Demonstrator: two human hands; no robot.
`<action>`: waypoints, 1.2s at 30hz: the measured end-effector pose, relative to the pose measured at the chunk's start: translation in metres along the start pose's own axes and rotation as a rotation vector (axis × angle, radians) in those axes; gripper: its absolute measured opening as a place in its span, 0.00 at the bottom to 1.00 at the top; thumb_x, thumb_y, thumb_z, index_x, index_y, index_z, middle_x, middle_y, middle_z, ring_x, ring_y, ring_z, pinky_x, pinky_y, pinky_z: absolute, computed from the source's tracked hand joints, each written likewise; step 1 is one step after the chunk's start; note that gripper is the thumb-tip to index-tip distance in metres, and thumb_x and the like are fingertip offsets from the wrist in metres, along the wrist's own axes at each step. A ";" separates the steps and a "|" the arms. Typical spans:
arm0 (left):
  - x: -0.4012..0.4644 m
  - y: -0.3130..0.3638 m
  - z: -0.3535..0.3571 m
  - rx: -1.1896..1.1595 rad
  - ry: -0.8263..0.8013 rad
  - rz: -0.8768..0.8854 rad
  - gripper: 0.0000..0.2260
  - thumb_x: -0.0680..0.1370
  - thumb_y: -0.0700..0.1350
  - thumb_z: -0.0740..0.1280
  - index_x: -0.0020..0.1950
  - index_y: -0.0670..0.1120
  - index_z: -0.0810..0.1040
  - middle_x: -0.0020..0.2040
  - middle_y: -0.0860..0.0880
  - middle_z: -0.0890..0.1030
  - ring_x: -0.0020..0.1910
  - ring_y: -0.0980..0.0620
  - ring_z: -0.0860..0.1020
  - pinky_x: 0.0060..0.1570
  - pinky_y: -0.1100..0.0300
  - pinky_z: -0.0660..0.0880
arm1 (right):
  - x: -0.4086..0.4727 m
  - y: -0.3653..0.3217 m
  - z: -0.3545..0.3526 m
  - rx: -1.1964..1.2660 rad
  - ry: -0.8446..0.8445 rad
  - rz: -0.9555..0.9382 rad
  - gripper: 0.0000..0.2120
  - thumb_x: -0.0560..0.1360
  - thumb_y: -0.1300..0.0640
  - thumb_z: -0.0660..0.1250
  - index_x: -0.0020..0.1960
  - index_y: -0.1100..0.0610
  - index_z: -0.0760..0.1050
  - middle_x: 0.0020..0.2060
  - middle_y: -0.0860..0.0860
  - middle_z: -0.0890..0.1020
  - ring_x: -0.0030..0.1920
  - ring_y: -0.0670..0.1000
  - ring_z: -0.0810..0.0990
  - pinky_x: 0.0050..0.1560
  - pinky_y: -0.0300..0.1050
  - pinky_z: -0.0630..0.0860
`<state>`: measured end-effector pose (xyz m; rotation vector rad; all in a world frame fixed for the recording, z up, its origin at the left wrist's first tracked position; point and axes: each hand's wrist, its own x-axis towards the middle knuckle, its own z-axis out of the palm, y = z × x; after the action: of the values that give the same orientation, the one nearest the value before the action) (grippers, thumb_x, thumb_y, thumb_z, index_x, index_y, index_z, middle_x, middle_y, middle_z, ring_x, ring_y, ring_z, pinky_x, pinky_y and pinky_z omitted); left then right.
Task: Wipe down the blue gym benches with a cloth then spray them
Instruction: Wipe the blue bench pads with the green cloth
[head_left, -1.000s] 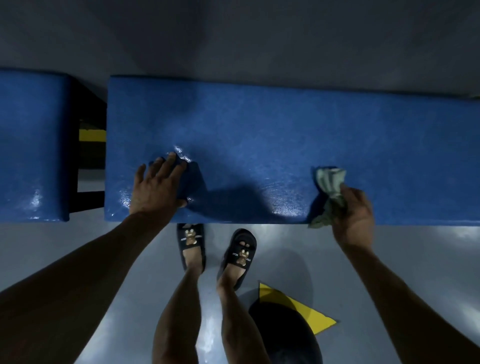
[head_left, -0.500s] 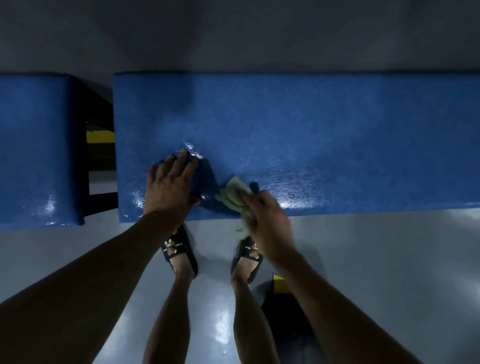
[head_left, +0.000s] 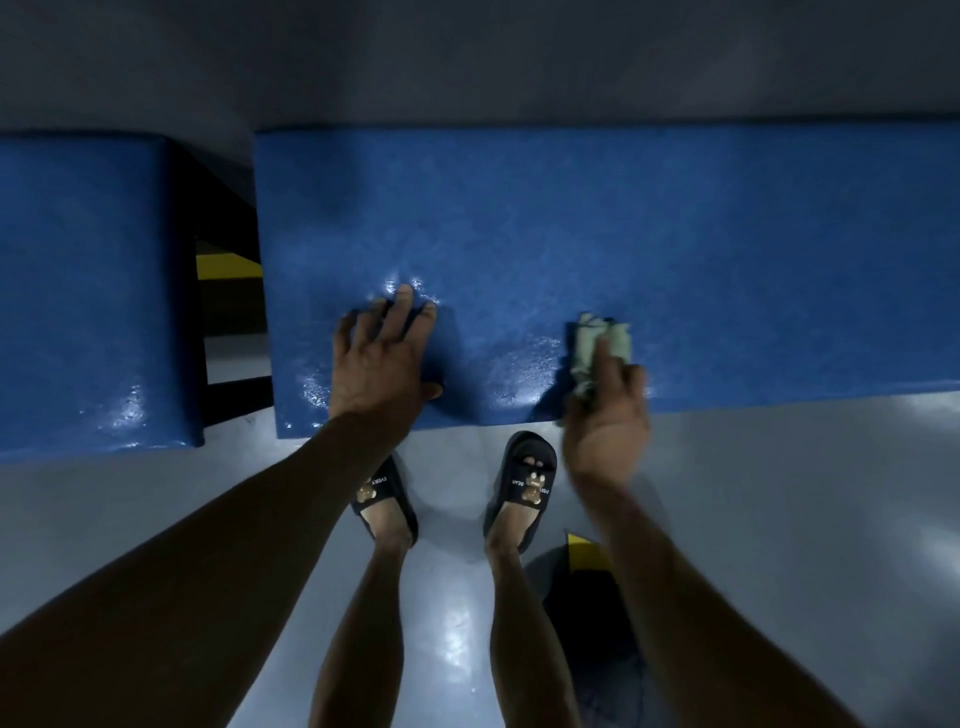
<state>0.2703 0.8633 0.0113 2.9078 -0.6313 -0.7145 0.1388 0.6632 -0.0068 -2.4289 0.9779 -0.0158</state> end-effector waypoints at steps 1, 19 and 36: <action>0.000 -0.001 0.000 0.001 -0.001 0.005 0.41 0.70 0.58 0.73 0.78 0.55 0.56 0.80 0.51 0.53 0.77 0.42 0.54 0.75 0.43 0.50 | -0.016 -0.021 0.014 0.034 -0.019 -0.025 0.30 0.71 0.55 0.62 0.74 0.51 0.69 0.58 0.56 0.74 0.52 0.59 0.77 0.49 0.47 0.75; -0.029 -0.109 -0.020 -0.085 0.103 0.120 0.26 0.78 0.51 0.67 0.75 0.51 0.66 0.77 0.47 0.64 0.72 0.41 0.64 0.71 0.39 0.60 | 0.023 0.008 -0.042 -0.114 0.020 0.151 0.29 0.67 0.51 0.61 0.69 0.49 0.72 0.53 0.59 0.73 0.48 0.64 0.78 0.45 0.51 0.73; -0.017 -0.112 -0.013 -0.073 0.114 0.088 0.24 0.75 0.48 0.70 0.70 0.52 0.72 0.73 0.49 0.71 0.66 0.40 0.73 0.69 0.44 0.62 | 0.044 0.014 -0.046 -0.179 0.002 0.115 0.22 0.66 0.52 0.61 0.58 0.55 0.78 0.46 0.60 0.73 0.45 0.65 0.78 0.41 0.50 0.71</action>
<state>0.3043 0.9717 0.0100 2.8100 -0.6995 -0.5457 0.1530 0.6051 0.0181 -2.5279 1.1629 0.1148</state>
